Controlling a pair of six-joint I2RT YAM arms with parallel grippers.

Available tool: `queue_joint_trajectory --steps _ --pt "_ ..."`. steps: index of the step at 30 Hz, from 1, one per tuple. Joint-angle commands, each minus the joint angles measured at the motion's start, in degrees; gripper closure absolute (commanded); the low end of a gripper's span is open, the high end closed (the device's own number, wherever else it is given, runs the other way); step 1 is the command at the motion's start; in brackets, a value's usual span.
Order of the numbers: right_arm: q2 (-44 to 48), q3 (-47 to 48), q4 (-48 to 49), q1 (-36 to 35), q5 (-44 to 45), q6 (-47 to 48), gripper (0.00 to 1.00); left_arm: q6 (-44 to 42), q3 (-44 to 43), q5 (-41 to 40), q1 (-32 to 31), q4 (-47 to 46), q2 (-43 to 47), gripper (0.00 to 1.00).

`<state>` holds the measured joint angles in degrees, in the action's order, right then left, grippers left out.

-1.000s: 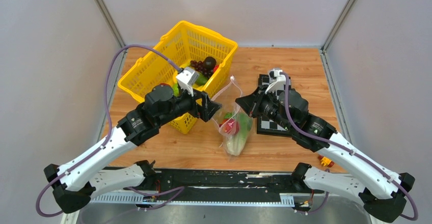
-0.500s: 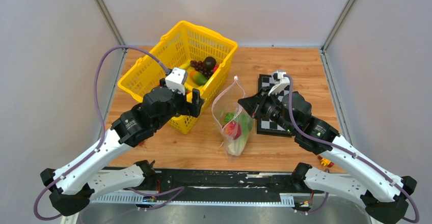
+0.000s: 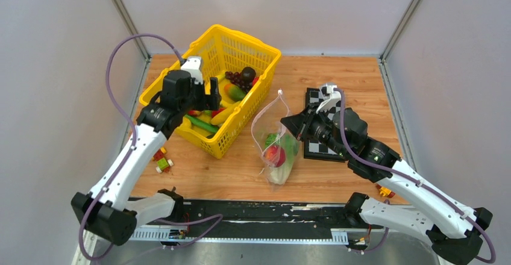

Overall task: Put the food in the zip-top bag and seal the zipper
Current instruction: Pick up the fake fruit from the bin.

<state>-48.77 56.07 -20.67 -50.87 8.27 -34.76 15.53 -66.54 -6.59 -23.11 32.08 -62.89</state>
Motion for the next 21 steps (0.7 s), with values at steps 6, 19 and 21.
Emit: queue_joint_trajectory --steps 6,19,21 --pt "-0.24 1.04 1.72 -0.1 -0.92 0.44 1.0 -9.08 -8.16 14.82 5.4 -0.78 -16.85 0.0" --pt "0.0 1.28 1.15 -0.1 -1.47 0.7 1.0 -3.98 -0.97 22.38 9.91 -13.67 -28.3 0.01" --pt "0.02 1.33 1.11 -0.11 -1.75 0.75 1.0 -3.95 -0.99 23.15 10.23 -13.68 -31.01 0.02"
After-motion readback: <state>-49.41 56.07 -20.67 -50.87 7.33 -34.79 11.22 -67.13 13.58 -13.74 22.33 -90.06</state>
